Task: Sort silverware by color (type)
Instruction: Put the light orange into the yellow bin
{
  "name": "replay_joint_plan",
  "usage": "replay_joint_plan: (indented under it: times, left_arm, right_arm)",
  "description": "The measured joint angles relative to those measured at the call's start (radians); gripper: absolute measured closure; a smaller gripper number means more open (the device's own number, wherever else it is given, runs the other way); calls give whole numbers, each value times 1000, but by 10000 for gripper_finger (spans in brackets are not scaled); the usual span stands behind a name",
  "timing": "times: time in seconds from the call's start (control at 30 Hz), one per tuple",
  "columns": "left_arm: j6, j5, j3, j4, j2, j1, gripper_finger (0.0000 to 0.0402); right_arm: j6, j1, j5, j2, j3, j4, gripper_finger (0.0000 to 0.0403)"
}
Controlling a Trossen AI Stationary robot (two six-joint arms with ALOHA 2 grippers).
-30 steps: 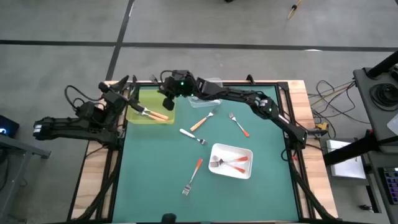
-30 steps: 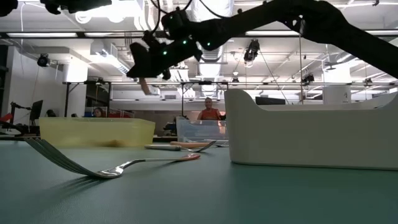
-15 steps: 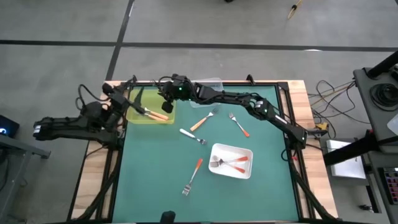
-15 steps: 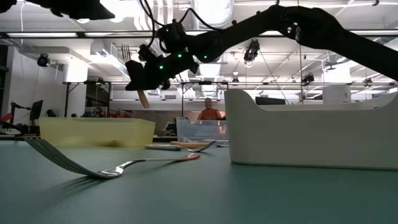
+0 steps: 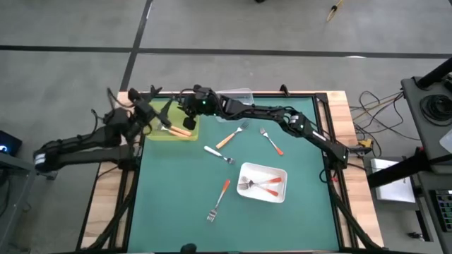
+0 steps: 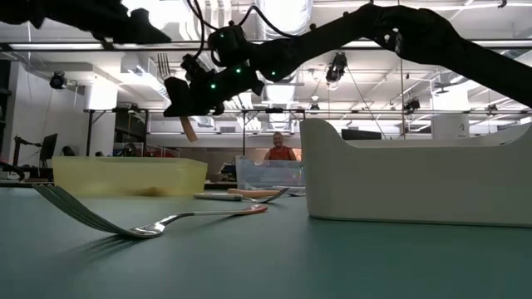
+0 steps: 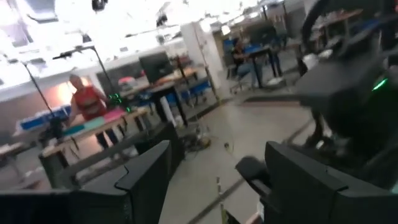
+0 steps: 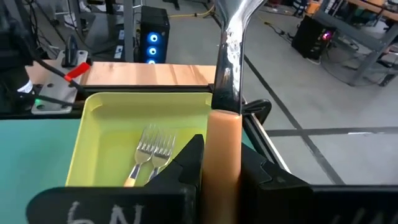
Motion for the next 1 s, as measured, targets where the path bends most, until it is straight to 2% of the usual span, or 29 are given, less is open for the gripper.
replay_joint_plan:
  times: [0.13,0.2,0.37,0.57,0.7,0.87,1.0]
  left_arm:
    - [-55,235,-3,-7,64,147,160]
    - [-78,298,-3,6,92,200,161]
    - [-87,307,-3,2,148,263,173]
    - [-80,312,-3,19,168,268,208]
    - [-80,296,-3,19,158,268,264]
    - [-83,269,-3,18,145,268,377]
    - [-102,242,-3,30,129,270,396]
  right_arm:
    - [-6,8,1,0,10,-2,366]
    - [-13,9,1,-2,18,-4,366]
    - [-24,7,28,-4,24,-6,366]
    - [-38,7,37,-4,26,-13,366]
    - [-53,7,53,-4,26,-16,366]
    - [-62,6,57,-4,26,-18,366]
    - [-49,6,66,-5,26,-19,324]
